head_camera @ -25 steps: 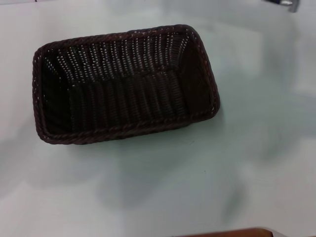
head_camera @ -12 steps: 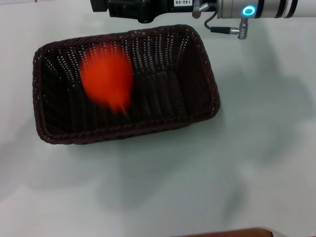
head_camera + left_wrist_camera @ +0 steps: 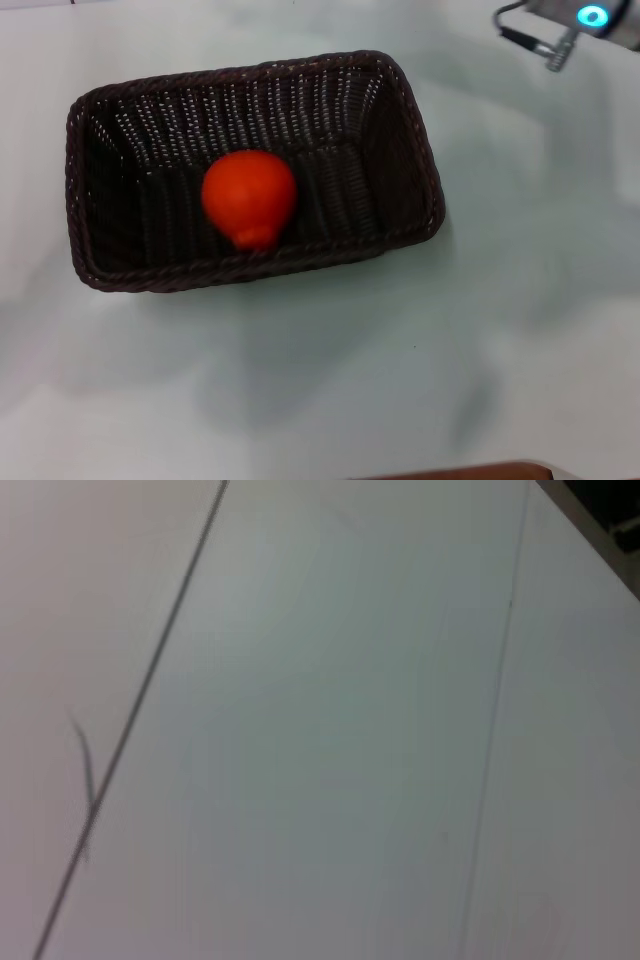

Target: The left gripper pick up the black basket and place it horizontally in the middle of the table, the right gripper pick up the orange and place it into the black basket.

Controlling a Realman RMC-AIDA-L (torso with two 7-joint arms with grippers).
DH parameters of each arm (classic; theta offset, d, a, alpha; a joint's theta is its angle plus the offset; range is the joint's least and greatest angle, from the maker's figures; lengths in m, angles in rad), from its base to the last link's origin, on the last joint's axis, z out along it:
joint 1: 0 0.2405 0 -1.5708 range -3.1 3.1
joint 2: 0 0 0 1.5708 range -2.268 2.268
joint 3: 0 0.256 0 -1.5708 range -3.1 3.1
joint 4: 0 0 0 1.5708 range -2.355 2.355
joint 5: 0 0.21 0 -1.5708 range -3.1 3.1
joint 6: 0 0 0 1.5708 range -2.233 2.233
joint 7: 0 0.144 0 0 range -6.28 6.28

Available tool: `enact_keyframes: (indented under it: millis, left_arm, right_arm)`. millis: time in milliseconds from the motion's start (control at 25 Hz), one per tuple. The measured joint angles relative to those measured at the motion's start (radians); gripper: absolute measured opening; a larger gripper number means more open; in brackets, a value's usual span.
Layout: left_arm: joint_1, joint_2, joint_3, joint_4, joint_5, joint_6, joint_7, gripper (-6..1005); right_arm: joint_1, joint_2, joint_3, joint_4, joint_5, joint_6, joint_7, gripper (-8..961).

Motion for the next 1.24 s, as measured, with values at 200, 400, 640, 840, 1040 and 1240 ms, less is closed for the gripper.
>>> enact_keyframes:
  millis: [200,400,640,840,1040,1240]
  left_arm:
    - [0.009,-0.001,-0.073,-0.035,0.0,0.002,0.019,751]
    - [0.022,-0.001,-0.18,-0.106,-0.001,0.013,0.118,751]
    - [0.053,-0.003,-0.4,-0.275,-0.004,0.112,0.41,751]
    - [0.074,-0.003,-0.455,-0.319,-0.005,0.123,0.48,751]
    - [0.079,-0.003,-0.467,-0.32,-0.005,0.103,0.481,751]
    - [0.087,-0.003,-0.468,-0.326,-0.005,0.101,0.481,751]
  right_arm:
    - [-0.093,0.001,0.044,0.192,0.306,-0.001,-0.435,946]
    - [-0.108,0.001,0.128,0.456,0.605,-0.003,-0.813,944]
    - [-0.139,0.002,0.232,0.553,0.754,-0.012,-0.934,940]
    - [-0.158,0.002,0.301,0.555,0.759,-0.017,-0.928,940]
    - [-0.149,0.003,0.314,0.563,0.761,-0.011,-0.927,941]
    - [-0.129,0.003,0.316,0.585,0.762,-0.001,-0.93,941]
